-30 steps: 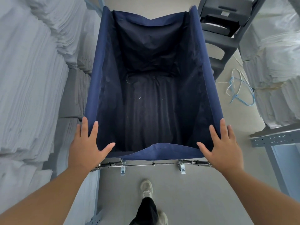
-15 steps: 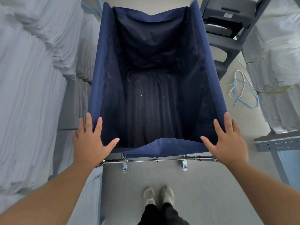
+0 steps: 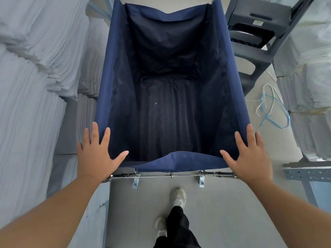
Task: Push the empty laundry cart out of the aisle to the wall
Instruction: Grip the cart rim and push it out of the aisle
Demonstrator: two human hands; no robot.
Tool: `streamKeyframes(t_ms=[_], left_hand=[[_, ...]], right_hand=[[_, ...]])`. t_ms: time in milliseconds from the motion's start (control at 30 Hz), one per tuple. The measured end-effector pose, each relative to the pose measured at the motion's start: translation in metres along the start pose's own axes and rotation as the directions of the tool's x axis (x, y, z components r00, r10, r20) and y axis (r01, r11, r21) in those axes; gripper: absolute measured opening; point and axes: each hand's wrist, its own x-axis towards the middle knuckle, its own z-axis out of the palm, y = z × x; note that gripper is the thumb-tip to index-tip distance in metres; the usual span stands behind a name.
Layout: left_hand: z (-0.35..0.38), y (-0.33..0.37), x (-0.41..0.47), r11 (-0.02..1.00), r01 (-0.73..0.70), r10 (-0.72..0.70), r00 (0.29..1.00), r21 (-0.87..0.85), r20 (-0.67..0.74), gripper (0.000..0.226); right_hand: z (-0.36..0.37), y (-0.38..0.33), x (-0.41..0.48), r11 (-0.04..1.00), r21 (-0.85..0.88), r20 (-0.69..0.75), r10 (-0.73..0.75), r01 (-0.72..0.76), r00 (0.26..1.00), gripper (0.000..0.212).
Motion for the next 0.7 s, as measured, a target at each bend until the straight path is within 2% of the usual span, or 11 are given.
streamKeyframes(t_ms=[700], left_hand=[[-0.015,0.015,0.073,0.999,0.026,-0.026,1.000,0.024,-0.001,0.100]], right_hand=[[-0.005,-0.001,0.081,1.000,-0.029,0.011,-0.006,0.006,1.000,0.074]])
